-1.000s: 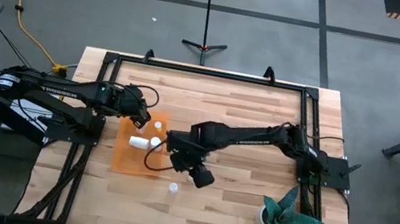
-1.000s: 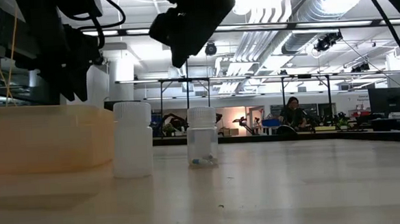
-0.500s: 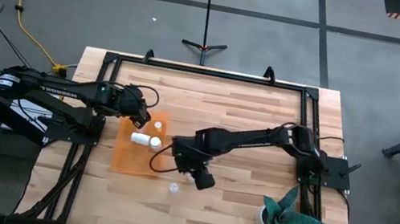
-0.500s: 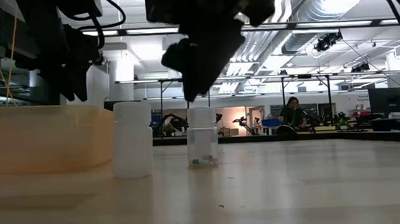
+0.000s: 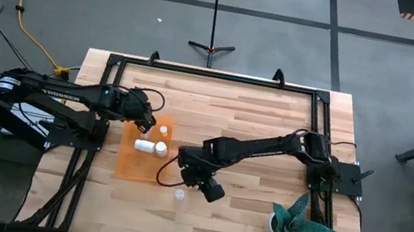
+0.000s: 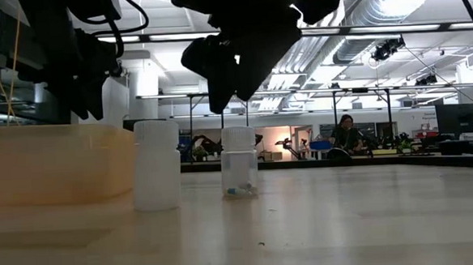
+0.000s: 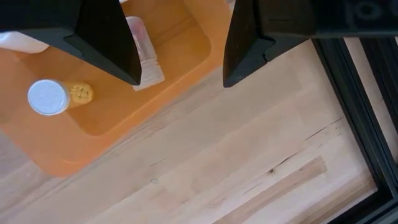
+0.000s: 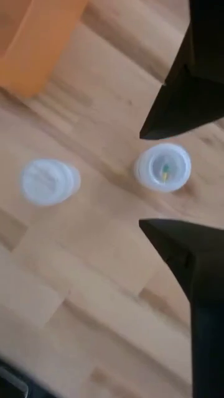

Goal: Pick and place pill bottles into a basket
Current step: Put the top transparent pill bottle into the orange bin

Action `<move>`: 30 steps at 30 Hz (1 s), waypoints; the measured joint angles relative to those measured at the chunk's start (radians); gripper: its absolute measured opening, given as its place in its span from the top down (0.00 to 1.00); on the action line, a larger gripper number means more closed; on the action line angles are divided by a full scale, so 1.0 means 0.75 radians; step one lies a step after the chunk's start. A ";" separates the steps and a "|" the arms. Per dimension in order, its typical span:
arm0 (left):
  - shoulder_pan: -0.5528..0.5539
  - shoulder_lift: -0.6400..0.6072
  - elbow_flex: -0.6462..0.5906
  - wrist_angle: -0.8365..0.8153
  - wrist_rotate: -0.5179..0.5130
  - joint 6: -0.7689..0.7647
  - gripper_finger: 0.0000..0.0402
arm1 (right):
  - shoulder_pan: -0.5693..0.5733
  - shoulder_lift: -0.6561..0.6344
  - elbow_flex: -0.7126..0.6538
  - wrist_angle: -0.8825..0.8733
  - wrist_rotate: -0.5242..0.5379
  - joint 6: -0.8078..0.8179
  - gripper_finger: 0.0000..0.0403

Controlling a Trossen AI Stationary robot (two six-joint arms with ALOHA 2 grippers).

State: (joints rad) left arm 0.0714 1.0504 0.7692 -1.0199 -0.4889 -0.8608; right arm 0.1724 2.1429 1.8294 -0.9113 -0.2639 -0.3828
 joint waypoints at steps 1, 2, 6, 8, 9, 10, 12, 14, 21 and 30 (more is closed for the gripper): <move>0.000 0.000 0.000 0.000 0.000 0.000 0.35 | 0.005 0.000 0.000 0.000 0.025 -0.005 0.46; 0.000 0.000 0.000 0.000 0.000 0.000 0.35 | 0.008 0.000 -0.001 0.001 0.055 -0.008 0.43; 0.000 0.000 0.000 0.000 -0.001 0.000 0.35 | 0.008 0.003 -0.020 0.035 0.096 0.007 0.35; 0.000 0.000 0.000 0.001 -0.001 0.000 0.35 | 0.008 0.006 -0.068 0.072 0.099 0.005 0.34; 0.000 0.000 0.000 0.000 -0.001 0.000 0.35 | 0.008 0.008 -0.096 0.086 0.108 0.003 0.34; 0.000 0.000 0.000 0.000 -0.001 0.000 0.35 | 0.008 0.011 -0.123 0.107 0.126 0.006 0.34; 0.000 0.000 0.000 0.000 -0.001 -0.001 0.35 | 0.008 0.011 -0.149 0.134 0.153 0.037 0.35; 0.000 0.000 0.000 0.000 -0.001 0.000 0.35 | 0.008 0.011 -0.149 0.138 0.155 0.080 0.36; 0.000 0.000 0.000 0.001 -0.002 -0.001 0.35 | 0.010 0.010 -0.149 0.165 0.131 0.083 0.43; 0.000 0.000 0.000 0.013 -0.039 0.035 0.35 | 0.006 0.010 -0.148 0.152 0.130 0.088 0.70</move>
State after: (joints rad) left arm 0.0711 1.0504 0.7692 -1.0104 -0.5179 -0.8347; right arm 0.1769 2.1502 1.7187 -0.7975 -0.1661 -0.3167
